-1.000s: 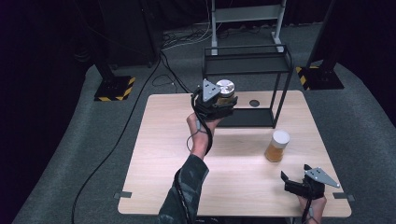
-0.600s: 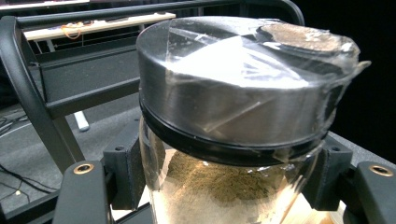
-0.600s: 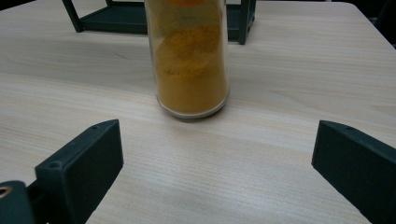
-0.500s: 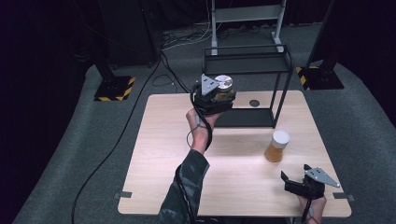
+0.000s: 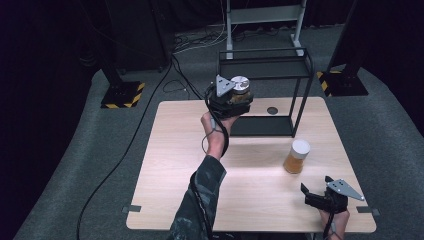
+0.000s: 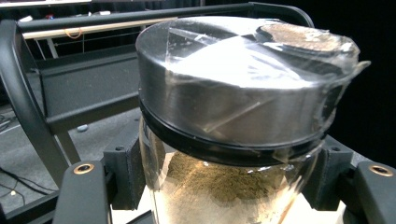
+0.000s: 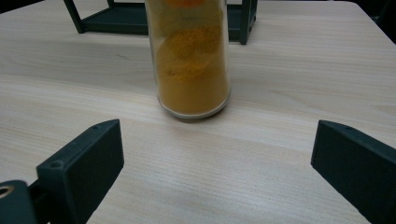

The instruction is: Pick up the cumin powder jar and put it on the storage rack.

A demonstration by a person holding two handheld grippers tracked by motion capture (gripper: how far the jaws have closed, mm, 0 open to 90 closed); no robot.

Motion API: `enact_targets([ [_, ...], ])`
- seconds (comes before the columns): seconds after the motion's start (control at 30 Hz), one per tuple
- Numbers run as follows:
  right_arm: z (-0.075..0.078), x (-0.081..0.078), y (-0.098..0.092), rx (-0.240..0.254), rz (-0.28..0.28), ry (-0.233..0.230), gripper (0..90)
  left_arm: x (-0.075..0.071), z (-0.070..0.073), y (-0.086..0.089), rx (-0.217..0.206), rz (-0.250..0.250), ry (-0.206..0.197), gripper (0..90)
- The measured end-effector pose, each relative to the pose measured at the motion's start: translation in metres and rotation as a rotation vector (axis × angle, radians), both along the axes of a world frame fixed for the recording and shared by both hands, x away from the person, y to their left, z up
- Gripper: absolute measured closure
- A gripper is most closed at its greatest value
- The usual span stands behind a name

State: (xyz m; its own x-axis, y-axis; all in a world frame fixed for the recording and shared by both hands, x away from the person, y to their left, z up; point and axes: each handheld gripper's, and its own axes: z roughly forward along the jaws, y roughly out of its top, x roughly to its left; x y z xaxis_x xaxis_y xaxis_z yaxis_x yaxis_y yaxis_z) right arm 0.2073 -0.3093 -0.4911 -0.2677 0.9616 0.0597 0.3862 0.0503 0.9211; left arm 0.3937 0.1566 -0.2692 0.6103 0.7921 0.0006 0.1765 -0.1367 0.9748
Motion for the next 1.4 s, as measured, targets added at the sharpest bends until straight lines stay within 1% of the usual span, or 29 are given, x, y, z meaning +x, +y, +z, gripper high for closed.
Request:
enact_targets([
  [0.03, 0.0, 0.0, 0.0, 0.0, 0.001, 0.0, 1.2, 0.0, 0.0, 0.0, -0.006, 0.002, -0.002, 29.3],
  [0.1, 0.0, 0.0, 0.0, -0.001, 0.001, 0.002, 1.2, 0.001, 0.004, 0.001, 0.001, 0.001, -0.005, 29.3],
  [0.17, 0.0, 0.0, 0.0, -0.001, 0.002, -0.002, 1.3, 0.003, 0.007, 0.002, -0.002, -0.001, -0.006, 29.3],
  [0.2, 0.0, 0.0, 0.0, 0.0, 0.001, -0.001, 1.3, 0.003, 0.007, 0.001, -0.015, 0.004, -0.007, 29.4],
  [0.27, 0.0, 0.0, 0.0, 0.001, 0.001, -0.001, 1.3, 0.005, 0.01, 0.002, -0.019, 0.004, -0.011, 29.4],
  [0.33, 0.0, 0.0, 0.0, 0.0, 0.002, 0.0, 1.3, 0.006, 0.013, 0.003, -0.021, 0.003, -0.012, 29.4],
  [0.37, 0.0, 0.0, 0.0, 0.0, 0.002, 0.0, 1.3, 0.007, 0.015, 0.004, -0.009, 0.001, -0.012, 29.4],
  [0.43, 0.0, 0.0, 0.0, 0.0, 0.002, 0.0, 1.3, 0.008, 0.016, 0.003, -0.024, 0.005, -0.013, 29.4],
  [0.47, 0.0, 0.0, 0.0, 0.0, 0.002, -0.001, 1.4, 0.009, 0.018, 0.004, -0.018, 0.004, -0.013, 29.4],
  [0.77, 0.0, 0.0, -0.001, 0.008, 0.004, 0.0, 1.7, 0.014, 0.03, 0.002, -0.03, 0.015, -0.023, 29.5],
  [0.9, 0.0, 0.0, -0.001, 0.007, 0.004, 0.0, 1.7, 0.017, 0.036, 0.0, -0.015, 0.016, -0.031, 29.5],
  [0.97, 0.0, 0.0, -0.001, 0.007, 0.004, -0.001, 1.7, 0.019, 0.041, -0.002, 0.006, 0.017, -0.033, 29.5],
  [1.17, -0.001, 0.0, -0.002, 0.008, 0.004, -0.002, 1.7, 0.024, 0.048, -0.008, 0.017, 0.019, -0.041, 29.5],
  [1.4, -0.001, 0.0, -0.002, 0.009, 0.003, -0.002, 1.7, 0.032, 0.053, -0.012, 0.026, 0.025, -0.039, 29.5],
])
